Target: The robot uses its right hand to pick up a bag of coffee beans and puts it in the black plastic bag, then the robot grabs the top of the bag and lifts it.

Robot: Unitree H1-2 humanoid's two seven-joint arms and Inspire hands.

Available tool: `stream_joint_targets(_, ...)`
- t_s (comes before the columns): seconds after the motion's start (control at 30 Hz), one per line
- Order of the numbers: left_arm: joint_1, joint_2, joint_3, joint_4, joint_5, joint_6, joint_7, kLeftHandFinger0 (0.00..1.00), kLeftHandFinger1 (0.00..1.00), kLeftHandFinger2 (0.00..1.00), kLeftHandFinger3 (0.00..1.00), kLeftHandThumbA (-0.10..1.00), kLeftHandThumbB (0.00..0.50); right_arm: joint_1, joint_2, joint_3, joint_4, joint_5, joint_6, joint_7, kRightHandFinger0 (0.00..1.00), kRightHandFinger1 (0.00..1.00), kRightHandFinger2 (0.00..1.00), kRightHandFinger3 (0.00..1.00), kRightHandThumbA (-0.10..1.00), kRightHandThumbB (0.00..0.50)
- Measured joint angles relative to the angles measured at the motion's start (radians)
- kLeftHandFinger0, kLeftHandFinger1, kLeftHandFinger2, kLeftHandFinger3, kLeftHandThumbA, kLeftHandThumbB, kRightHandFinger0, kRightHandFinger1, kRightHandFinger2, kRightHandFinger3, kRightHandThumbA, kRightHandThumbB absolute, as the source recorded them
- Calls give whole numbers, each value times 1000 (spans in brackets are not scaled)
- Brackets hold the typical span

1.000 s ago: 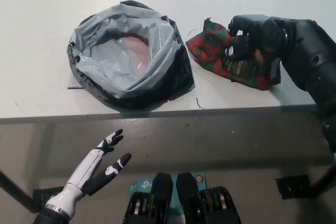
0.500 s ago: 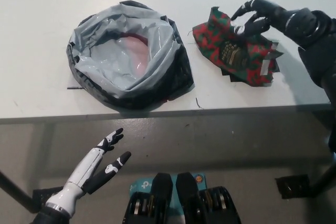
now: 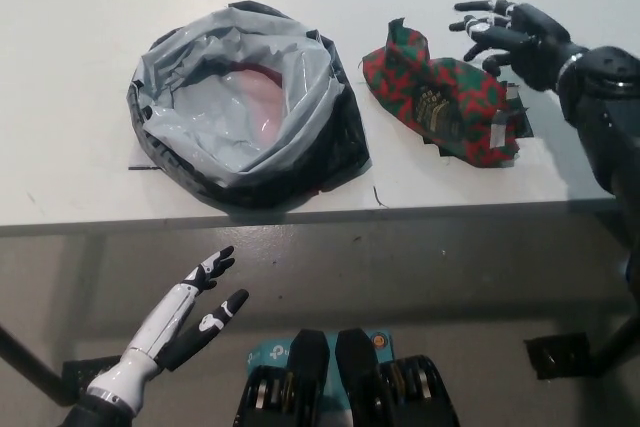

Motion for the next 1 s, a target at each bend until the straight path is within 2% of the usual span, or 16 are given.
stream_joint_targets(0.03, 0, 0, 1, -1, 1, 0, 0, 1000, 1000, 1000, 1000, 898, 141, 3, 5, -23, 0, 23, 6, -6, 456, 723, 976, 920, 423, 295)
stream_joint_targets(0.07, 0, 0, 2, -1, 1, 0, 0, 1000, 1000, 1000, 1000, 900, 140, 3, 7, -22, -1, 28, 6, -13, 1000, 1000, 1000, 1000, 656, 401)
stream_joint_targets(0.1, 0, 0, 3, -1, 2, 0, 0, 1000, 1000, 1000, 1000, 904, 147, 3, 10, -15, -4, 30, 5, -23, 1000, 1000, 1000, 1000, 796, 438)
stream_joint_targets(0.13, 0, 0, 4, -2, 3, 0, 0, 1000, 1000, 1000, 1000, 906, 148, 2, 15, 29, -20, 22, 0, -37, 1000, 1000, 1000, 1000, 822, 451)
stream_joint_targets(0.17, 0, 0, 4, -3, 4, 0, 0, 1000, 1000, 1000, 1000, 908, 148, 3, 17, 93, -48, 1, -4, -43, 1000, 1000, 1000, 1000, 889, 490)
stream_joint_targets(0.3, 0, 0, 4, -2, 6, 0, 0, 1000, 1000, 1000, 1000, 923, 153, 6, 21, 272, -150, -74, -6, -68, 1000, 1000, 1000, 1000, 938, 500)
stream_joint_targets(0.33, 0, 0, 4, -2, 6, 0, 0, 1000, 1000, 1000, 1000, 927, 154, 7, 21, 278, -155, -77, -6, -69, 1000, 1000, 1000, 1000, 992, 500)
stream_joint_targets(0.37, 0, 0, 4, -2, 7, 0, 0, 1000, 1000, 1000, 1000, 928, 154, 15, 24, 359, -225, -119, -4, -85, 1000, 1000, 1000, 1000, 1000, 500)
stream_joint_targets(0.67, 0, 0, 4, -2, 10, 0, 0, 1000, 1000, 1000, 1000, 934, 149, 38, 27, 640, -519, -302, 41, -131, 1000, 1000, 1000, 1000, 1000, 500)
stream_joint_targets(1.0, 0, 0, 4, -2, 19, -3, 0, 1000, 1000, 1000, 1000, 942, 153, -60, 30, 907, -627, -499, 148, -115, 1000, 1000, 1000, 1000, 900, 500)
